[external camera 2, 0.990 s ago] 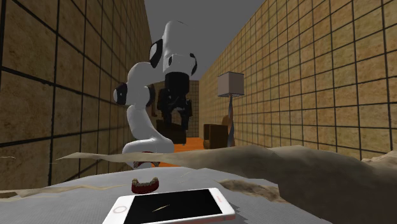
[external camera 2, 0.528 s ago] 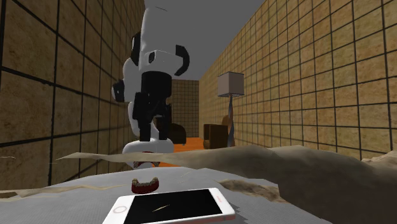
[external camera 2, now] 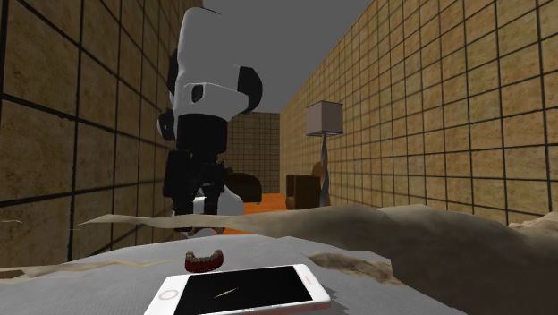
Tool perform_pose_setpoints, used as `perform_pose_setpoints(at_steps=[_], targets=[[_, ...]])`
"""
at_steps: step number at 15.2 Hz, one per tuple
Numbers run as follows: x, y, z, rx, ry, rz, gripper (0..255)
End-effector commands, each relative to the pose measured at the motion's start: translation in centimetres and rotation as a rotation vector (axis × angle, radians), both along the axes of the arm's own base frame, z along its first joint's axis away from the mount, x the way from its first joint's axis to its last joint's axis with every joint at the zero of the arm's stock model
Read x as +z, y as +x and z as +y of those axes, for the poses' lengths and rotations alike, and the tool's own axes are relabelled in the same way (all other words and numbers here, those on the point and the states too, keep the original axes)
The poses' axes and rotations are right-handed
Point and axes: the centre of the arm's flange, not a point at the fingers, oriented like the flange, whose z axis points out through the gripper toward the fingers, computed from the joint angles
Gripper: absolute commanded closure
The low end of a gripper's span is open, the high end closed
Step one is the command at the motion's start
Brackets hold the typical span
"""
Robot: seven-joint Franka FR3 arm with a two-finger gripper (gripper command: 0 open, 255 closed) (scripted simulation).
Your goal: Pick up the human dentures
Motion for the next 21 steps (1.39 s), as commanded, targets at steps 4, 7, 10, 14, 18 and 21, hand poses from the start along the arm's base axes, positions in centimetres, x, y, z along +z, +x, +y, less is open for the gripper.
perform_pose_setpoints(at_steps=[4,7,10,14,18,21], targets=[[-1.9,0.0,0.0,0.001,0.000,0.000,0],[-1.9,0.0,0.0,0.001,0.000,0.000,255],[-1.9,0.0,0.0,0.001,0.000,0.000,255],[-1.9,0.0,0.0,0.001,0.000,0.000,255],[0.2,0.0,0.0,0.001,0.000,0.000,255],[1.8,0.0,0.0,0.001,0.000,0.000,255]])
